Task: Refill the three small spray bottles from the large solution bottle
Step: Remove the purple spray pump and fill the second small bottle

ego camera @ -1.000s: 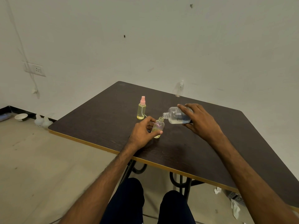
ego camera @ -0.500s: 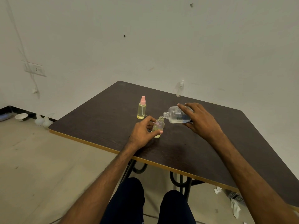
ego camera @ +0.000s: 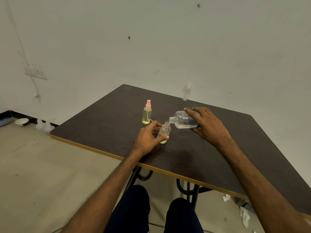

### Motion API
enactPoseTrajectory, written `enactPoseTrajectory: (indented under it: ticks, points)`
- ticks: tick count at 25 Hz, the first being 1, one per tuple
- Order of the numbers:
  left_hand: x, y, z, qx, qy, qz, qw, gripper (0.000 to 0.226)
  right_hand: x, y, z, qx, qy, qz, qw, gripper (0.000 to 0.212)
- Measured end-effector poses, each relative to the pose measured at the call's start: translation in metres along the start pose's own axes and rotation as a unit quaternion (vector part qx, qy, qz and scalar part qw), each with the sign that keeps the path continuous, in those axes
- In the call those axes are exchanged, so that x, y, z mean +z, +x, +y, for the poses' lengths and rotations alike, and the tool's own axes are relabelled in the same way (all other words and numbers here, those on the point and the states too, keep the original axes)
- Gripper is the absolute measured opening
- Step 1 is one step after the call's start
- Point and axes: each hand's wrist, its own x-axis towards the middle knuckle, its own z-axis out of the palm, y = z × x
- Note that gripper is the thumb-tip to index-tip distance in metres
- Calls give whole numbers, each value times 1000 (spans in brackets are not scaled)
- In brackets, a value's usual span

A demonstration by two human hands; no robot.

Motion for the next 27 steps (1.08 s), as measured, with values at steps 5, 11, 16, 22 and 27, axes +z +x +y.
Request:
enactPoseTrajectory:
  ticks: [5,11,16,22,27]
  points:
    - [0,0,0,-4,3,0,1000,46,1,1,2,-2,-6,-4,1000,78]
    - [0,-1,1,0,2,1,1000,44,1,1,2,-2,-7,-4,1000,79]
    - [-1,0,3,-2,3,1,1000,44,3,3,1,-2,-3,-6,1000,79]
    - [-1,-1,4,-2,-4,1,1000,43,2,2,2,-5,-8,-3,1000,80]
    - [-1,-2,5,2,-5,4,1000,42,-1,3,1,-12,-11,8,1000,77]
